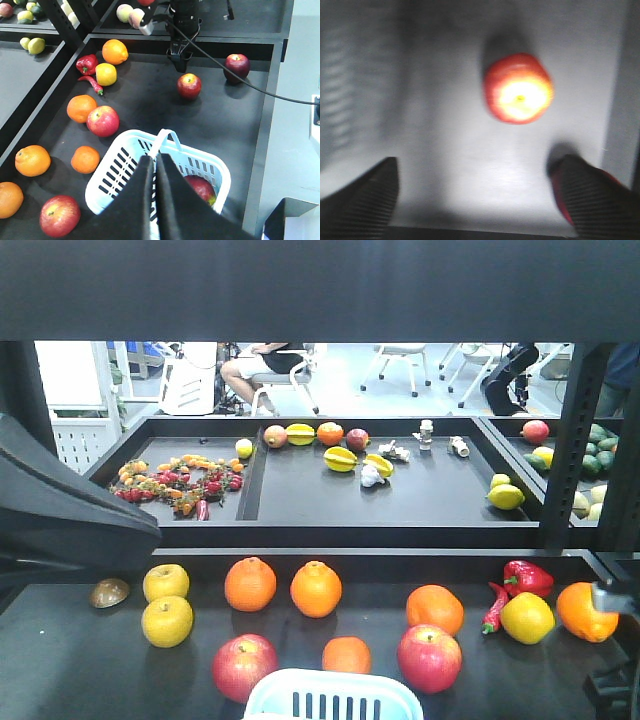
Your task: Pick three apples into basket with both arms
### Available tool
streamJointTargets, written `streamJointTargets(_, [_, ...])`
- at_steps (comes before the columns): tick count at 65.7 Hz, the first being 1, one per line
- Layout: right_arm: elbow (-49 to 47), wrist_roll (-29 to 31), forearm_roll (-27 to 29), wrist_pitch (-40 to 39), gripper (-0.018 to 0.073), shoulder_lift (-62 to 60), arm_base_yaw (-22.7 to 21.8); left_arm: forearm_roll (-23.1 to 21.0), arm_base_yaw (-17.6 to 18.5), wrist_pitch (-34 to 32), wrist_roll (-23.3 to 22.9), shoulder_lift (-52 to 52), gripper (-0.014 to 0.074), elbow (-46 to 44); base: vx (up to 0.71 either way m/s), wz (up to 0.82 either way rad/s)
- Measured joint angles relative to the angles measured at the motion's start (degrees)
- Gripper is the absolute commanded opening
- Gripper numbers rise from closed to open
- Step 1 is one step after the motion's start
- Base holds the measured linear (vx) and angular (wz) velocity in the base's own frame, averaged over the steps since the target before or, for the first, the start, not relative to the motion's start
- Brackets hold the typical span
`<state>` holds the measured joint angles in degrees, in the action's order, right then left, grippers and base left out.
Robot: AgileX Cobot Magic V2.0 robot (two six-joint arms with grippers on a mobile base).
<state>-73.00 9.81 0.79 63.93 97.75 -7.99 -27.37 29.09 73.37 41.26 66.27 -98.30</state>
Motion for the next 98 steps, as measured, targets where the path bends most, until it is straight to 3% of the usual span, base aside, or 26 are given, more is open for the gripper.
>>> streamJointTargets(29, [0.0,-0.84,3.69,-3.19,0.0598,7.04,-6.08,0.0,0.0,0.0,0.0,0.0,-0.0008,0.0,0.0,0.0])
streamJointTargets(51, [-0.07,-0.21,6.16,-7.51,0.0598,11.23,-6.08,0.0,0.0,0.0,0.0,0.0,-0.0008,0.0,0.0,0.0])
streamJointTargets(98, [-0.36,0.02,5.03,-12.08,0.0598,19.26,-6.08,0.0,0.0,0.0,0.0,0.0,-0.0008,0.0,0.0,0.0])
